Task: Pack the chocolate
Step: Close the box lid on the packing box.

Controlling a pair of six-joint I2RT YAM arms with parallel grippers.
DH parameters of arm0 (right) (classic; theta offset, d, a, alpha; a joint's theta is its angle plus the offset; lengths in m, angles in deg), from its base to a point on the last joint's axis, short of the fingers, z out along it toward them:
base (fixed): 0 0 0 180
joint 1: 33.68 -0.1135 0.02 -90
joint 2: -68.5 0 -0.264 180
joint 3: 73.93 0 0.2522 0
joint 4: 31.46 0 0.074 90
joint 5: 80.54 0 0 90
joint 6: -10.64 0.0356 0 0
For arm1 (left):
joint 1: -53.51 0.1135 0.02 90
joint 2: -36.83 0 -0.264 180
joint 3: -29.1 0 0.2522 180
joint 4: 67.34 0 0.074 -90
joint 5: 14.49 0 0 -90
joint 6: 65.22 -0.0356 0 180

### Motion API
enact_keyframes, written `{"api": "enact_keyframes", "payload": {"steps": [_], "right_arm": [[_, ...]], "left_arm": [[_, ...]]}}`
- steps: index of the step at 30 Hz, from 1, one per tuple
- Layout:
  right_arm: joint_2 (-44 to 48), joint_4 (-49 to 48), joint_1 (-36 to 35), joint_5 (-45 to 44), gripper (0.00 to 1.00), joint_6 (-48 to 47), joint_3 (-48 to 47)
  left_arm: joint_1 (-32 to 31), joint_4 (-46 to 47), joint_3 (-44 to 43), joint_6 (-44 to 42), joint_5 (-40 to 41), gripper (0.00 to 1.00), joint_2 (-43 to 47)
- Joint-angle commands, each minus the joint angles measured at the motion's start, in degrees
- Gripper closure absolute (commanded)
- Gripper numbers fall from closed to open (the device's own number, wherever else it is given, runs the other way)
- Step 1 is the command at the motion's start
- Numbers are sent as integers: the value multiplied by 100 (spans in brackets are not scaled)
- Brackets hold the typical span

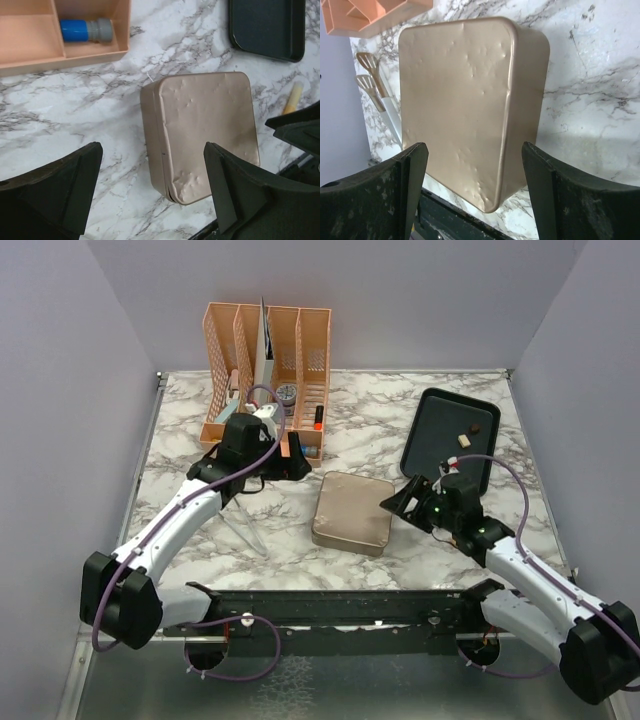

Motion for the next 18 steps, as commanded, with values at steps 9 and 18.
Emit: {"api": "enact_keyframes", "payload": {"steps": [9,18], "right_arm": [[-240,-909,-21,-44,17,-426,44],[-954,-2082,95,282,18,-147,316]], "left_arm": [[-16,676,176,-129,-1657,23,-1177],[-69,921,26,-141,-1973,30,-1725]]}}
